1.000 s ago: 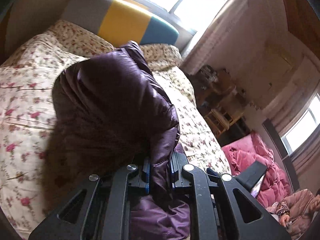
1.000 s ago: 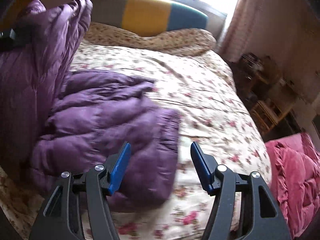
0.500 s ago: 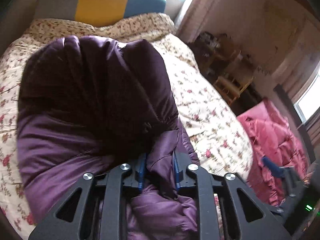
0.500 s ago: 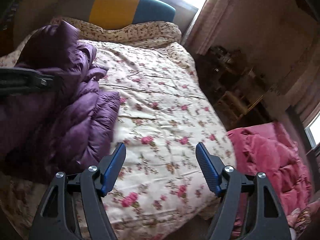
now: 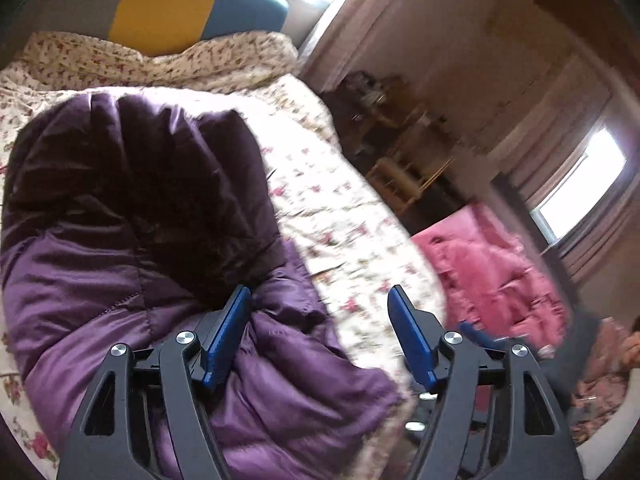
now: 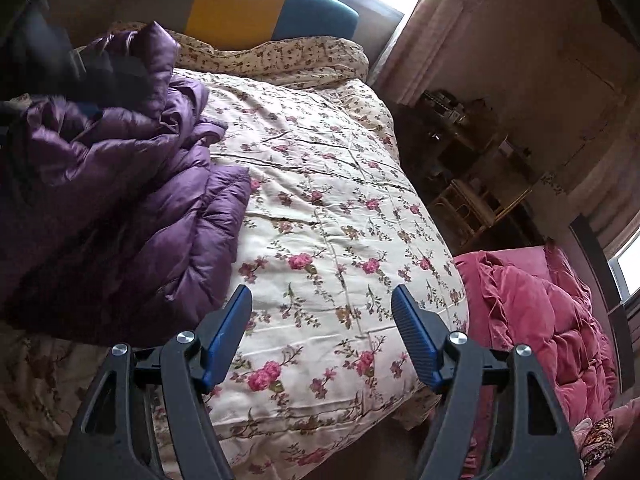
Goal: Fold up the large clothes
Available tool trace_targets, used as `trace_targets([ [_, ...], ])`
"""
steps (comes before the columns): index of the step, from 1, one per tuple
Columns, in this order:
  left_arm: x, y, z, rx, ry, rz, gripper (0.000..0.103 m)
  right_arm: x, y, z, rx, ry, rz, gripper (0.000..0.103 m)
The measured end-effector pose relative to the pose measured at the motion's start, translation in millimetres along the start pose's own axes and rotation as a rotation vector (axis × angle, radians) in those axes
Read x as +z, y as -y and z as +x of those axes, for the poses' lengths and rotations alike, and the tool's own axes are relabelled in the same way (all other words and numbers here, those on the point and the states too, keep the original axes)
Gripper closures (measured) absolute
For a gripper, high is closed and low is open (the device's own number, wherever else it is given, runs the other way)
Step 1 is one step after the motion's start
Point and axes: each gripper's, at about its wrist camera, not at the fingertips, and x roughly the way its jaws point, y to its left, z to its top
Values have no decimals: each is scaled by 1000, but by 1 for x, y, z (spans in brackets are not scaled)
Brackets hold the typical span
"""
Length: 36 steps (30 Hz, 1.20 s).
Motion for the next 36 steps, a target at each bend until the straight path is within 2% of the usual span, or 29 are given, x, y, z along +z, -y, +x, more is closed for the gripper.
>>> trace_targets([
  [3,6,2,-41,-44,67,1,33,0,-4,-7,17,3,-4,31],
  [6,8,-10,-80,-33,134,-19,33,1,-8,-21,36,22,-10,31],
  [8,5,-22,-99,10,173,-39,33,3,-12,-29,51,37,-16,31],
  [10,-2,-47,-119,103,205,-87,33,5,-17,-39,83,52,-17,31],
  [13,-22,-97,-134,259,202,-200,33,15,-28,-59,141,95,-23,31],
  [17,-50,-133,-135,372,167,-262,36,31,-45,-78,224,141,-25,31],
  [20,-70,-143,-129,393,131,-264,43,45,-57,-86,274,168,-22,31],
  [24,-82,-147,-121,375,114,-269,45,63,-79,-88,300,193,-42,33],
  [25,-81,-147,-117,370,112,-266,49,65,-82,-86,307,187,-42,33],
  [26,-82,-146,-114,359,105,-262,51,69,-86,-82,319,176,-41,38],
  [28,-82,-144,-113,345,103,-254,53,72,-93,-70,331,140,-44,57],
  [29,-83,-144,-111,340,102,-250,53,71,-95,-67,340,128,-42,60],
  [31,-85,-142,-109,324,100,-246,53,68,-98,-61,352,107,-47,75],
  [32,-85,-142,-109,319,100,-246,55,66,-99,-59,352,102,-51,78],
  [33,-85,-141,-108,306,96,-247,62,63,-100,-57,358,96,-52,83],
  [36,-83,-138,-105,289,94,-240,63,56,-96,-51,364,76,-50,88],
])
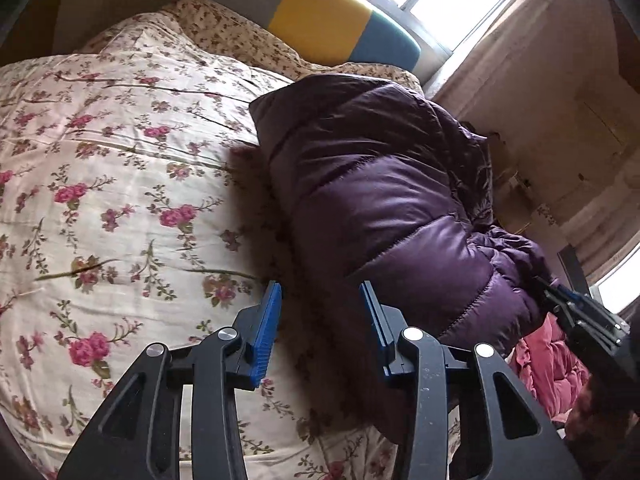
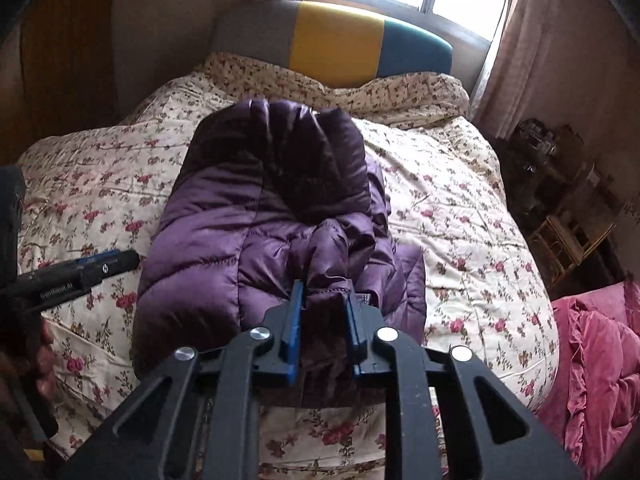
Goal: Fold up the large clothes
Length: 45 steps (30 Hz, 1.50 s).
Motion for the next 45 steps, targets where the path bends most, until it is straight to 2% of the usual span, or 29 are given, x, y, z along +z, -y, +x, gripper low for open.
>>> trace_targets([
  [15,2,31,17,-28,-11,69,63,-52,21,30,-31,-123,57,94],
  [24,-4,54,51,36,-64,168,63,-87,36,75,3,-202,152,99],
  [28,-6,60,60,71,-63,192,63,-87,38,77,2,-201,157,99],
  [35,-5,63,49,83,-46,186,63,-79,39,62,-3,-195,169,97],
  [38,-4,64,44,88,-32,188,63,-73,40,51,-18,-175,165,91],
  [40,-4,65,41,85,-27,188,63,-70,40,42,-38,-159,166,73],
  [45,-3,64,35,77,-14,186,63,-58,44,17,-55,-95,159,60],
])
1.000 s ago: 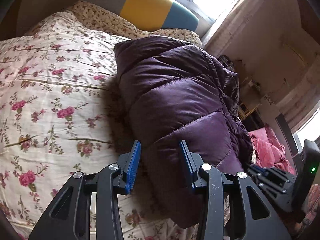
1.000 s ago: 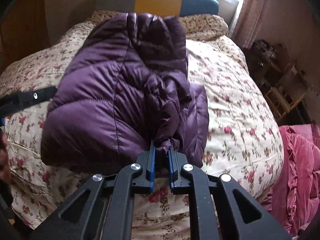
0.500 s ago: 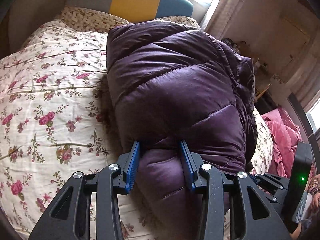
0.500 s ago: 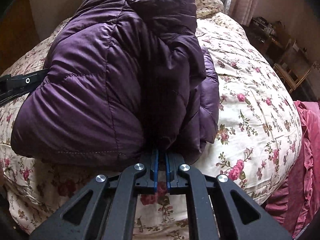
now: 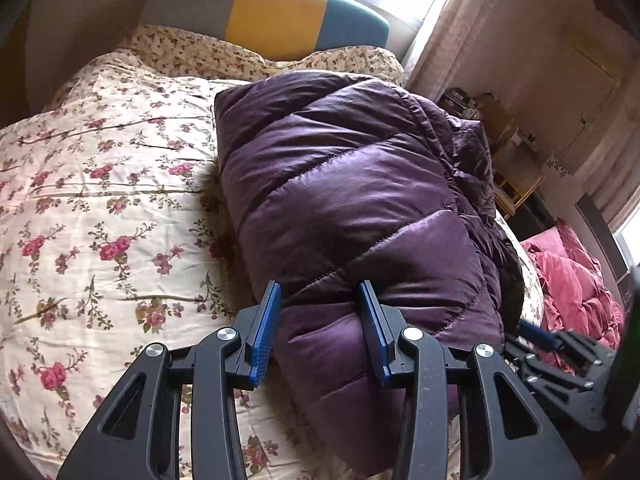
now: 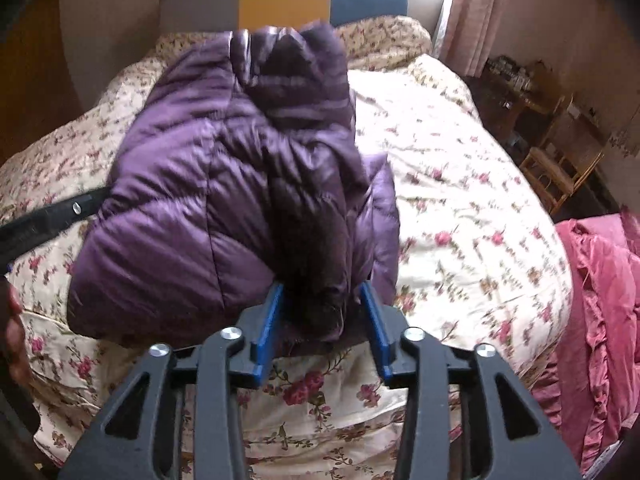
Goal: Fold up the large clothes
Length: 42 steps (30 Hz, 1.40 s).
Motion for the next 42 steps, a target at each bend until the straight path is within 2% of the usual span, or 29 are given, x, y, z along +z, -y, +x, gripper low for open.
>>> trace_targets([
  [4,3,-2,-4,-6,10,-8,63,11,-4,-16,0,42,-11,56],
  [10,8,-7,-15,-16,32,-21,63,32,-20,-23,1,89,-38,56],
  [13,13,-12,-19,-13,46,-32,63,42,-34,-23,-1,112,-51,56],
  [22,36,-35,-20,30,74,-91,63,77,-45,-8,-5,160,-76,56],
  [27,54,-42,-13,54,83,-94,63,96,-46,4,-26,159,-73,56],
  [35,78,-42,8,95,78,-58,63,126,-45,33,-111,145,-74,56],
  [40,93,-42,20,107,78,-36,63,139,-36,65,-130,96,-66,58],
  [42,98,-41,24,103,76,-34,63,139,-31,76,-125,65,-61,62],
])
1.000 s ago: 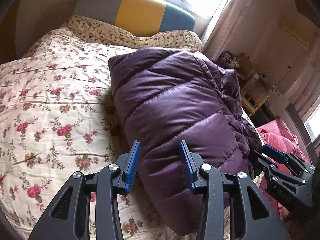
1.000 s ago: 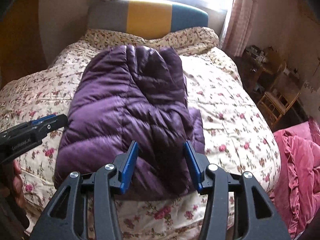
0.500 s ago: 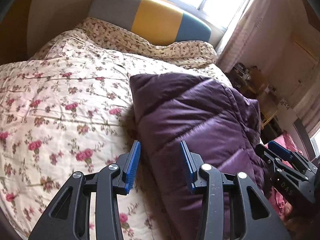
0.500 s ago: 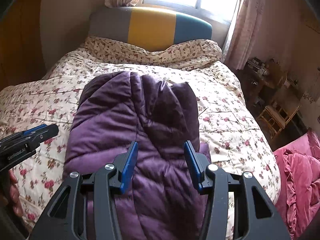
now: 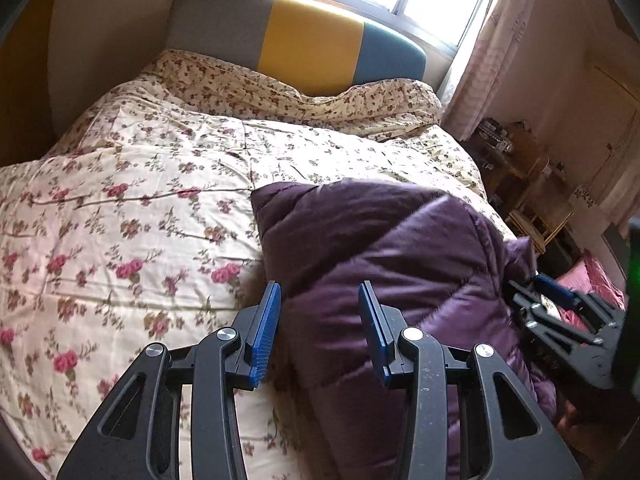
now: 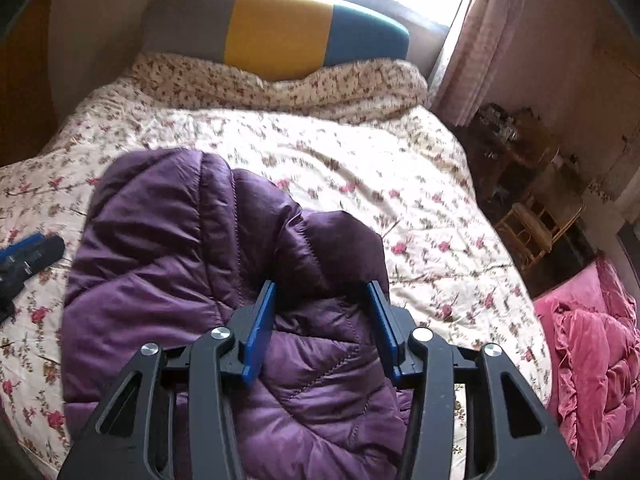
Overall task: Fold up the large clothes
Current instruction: 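Open both grippers and release the jacket bundle, then grasp the folded jacket bundle with both grippers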
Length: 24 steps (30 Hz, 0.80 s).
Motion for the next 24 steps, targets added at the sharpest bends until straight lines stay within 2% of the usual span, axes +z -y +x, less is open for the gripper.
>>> trace_targets([
  [7,11,16,18,-23,-15,17,63,-20,13,29,5,-76,-6,67],
  [12,3,38,34,-49,-51,48,63,-41,28,36,23,-97,37,67],
  [19,-19,63,56,-27,-70,117,63,-63,40,43,56,-81,108,67],
  [24,-26,63,71,-12,-83,122,63,-69,40,51,76,-63,131,68],
])
